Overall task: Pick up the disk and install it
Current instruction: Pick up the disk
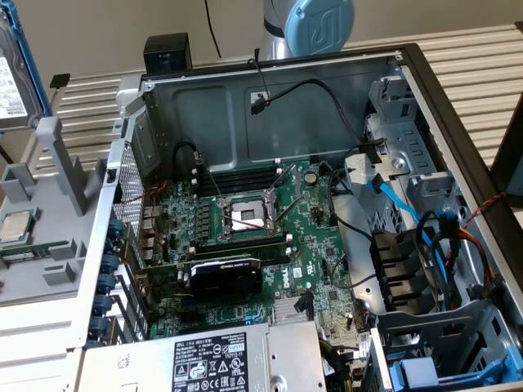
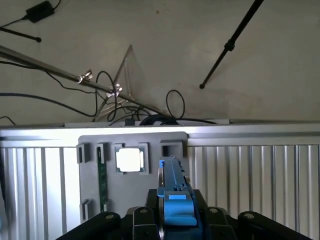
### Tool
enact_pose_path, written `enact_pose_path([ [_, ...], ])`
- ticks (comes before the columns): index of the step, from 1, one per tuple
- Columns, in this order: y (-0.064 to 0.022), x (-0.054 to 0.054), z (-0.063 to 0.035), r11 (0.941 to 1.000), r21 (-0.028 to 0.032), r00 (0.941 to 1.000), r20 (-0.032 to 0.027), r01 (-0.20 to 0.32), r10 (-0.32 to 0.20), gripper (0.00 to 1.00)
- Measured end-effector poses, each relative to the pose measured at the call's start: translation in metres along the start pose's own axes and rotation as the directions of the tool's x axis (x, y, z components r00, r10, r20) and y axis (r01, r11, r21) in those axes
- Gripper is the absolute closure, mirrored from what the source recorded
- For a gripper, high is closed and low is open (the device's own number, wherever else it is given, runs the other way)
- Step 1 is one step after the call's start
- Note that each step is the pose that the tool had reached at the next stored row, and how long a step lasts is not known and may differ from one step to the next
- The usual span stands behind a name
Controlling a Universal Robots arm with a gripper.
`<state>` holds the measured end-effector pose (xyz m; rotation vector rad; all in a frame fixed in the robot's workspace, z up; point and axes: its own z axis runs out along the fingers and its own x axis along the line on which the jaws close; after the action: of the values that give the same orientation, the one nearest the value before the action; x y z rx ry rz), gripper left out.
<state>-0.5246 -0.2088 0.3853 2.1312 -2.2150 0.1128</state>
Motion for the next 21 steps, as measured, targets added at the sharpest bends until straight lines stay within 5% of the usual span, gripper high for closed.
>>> enact_pose_path([
  [9,-0.0098,-0.002,-0.0332,1.0000,0.0062,1.0000,-0.0050,-0.002,0.002,0.63],
  [21,-0.0395,0.002,-0.0835,1.0000,0.0064,1.0000,-0.0067,-0.002,0.002,0.63],
])
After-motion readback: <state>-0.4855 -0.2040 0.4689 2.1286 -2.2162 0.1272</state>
